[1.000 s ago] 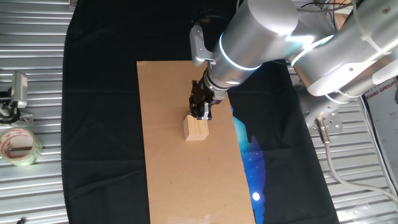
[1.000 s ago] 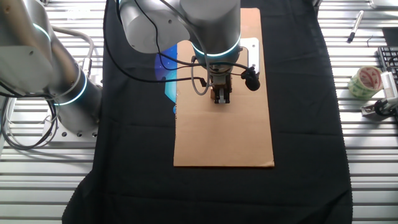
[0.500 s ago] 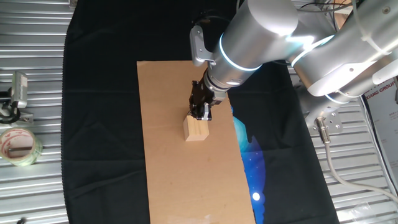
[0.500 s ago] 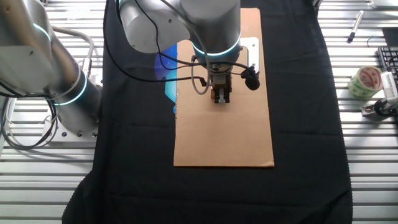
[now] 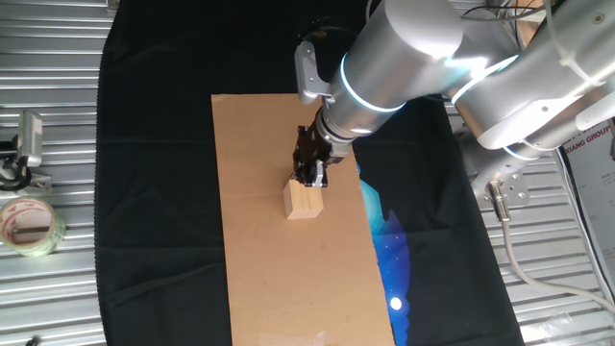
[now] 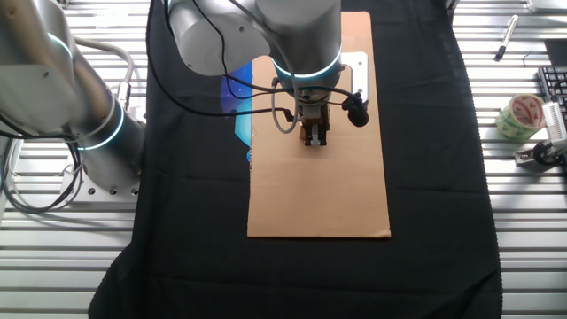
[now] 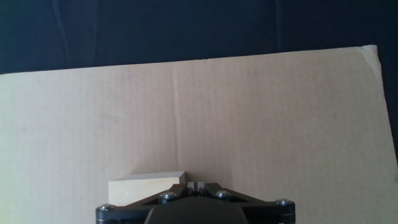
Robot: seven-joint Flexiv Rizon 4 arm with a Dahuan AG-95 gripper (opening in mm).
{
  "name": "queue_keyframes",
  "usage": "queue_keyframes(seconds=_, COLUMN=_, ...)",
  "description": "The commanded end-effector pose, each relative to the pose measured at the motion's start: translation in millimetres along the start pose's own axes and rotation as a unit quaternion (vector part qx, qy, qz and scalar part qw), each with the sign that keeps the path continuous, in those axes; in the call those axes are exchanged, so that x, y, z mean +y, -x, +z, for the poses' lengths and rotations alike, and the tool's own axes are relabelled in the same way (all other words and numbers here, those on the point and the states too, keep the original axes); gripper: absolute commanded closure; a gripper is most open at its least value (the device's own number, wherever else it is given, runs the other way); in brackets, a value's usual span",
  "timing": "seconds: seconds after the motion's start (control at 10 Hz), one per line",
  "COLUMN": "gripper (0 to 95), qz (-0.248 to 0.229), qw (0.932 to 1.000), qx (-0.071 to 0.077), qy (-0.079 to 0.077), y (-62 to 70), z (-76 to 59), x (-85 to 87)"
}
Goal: Use the gripper to push the small block from left to right
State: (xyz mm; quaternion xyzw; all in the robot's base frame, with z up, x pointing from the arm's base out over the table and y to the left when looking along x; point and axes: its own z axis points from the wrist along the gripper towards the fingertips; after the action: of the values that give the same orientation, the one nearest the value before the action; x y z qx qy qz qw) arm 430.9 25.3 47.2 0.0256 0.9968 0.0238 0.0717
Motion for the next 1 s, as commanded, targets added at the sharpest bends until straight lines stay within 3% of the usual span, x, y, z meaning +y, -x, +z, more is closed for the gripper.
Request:
queue_keyframes(seconds=0.1, gripper=95.0, qz=0.001, qw=1.0000, qx=-0.001, qy=-0.002, y=0.4, z=0.1, x=-0.2)
queue_keyframes(seconds=1.0, gripper=95.0, qz=0.004, qw=1.0000, qx=-0.002, qy=-0.003, y=-0.1, z=1.2, x=2.9)
